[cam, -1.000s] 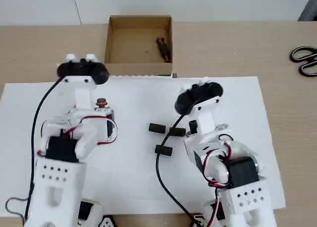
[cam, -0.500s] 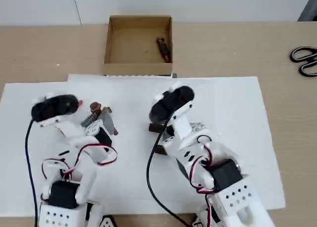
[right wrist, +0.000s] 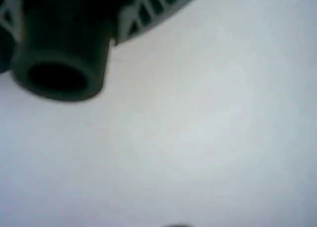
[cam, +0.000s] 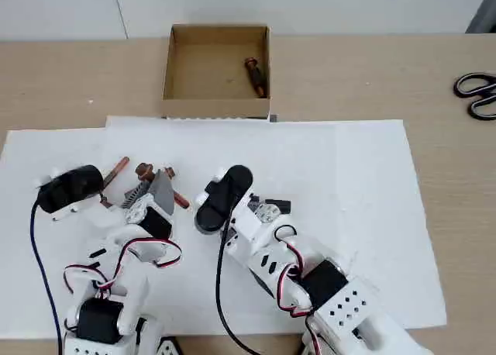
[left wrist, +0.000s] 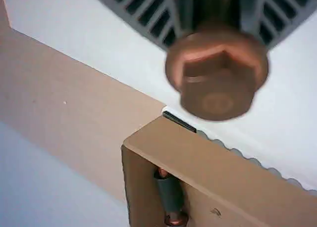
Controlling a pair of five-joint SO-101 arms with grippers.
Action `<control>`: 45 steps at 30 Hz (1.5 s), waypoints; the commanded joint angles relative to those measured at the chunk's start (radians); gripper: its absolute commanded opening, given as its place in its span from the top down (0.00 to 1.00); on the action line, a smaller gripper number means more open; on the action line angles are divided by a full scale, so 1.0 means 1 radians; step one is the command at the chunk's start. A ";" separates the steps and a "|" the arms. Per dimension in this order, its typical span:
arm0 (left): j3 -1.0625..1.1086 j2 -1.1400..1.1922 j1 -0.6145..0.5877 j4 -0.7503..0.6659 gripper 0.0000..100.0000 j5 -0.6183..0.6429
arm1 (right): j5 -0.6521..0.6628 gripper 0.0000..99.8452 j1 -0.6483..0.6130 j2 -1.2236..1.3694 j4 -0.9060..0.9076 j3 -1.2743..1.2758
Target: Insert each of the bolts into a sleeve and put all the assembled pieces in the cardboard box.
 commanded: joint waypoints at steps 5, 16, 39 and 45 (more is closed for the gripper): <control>-0.005 -0.015 0.008 -0.029 0.99 0.009 | 0.052 1.00 -0.008 -0.015 -0.102 0.026; -0.008 -0.015 0.121 -0.034 0.99 0.135 | 0.052 1.00 -0.013 -0.015 -0.105 0.025; -0.005 -0.015 0.123 0.034 0.99 0.132 | 0.051 1.00 -0.088 -0.015 -0.176 0.021; -0.005 -0.015 0.158 0.092 0.99 0.132 | 0.051 1.00 -0.094 -0.015 -0.176 0.021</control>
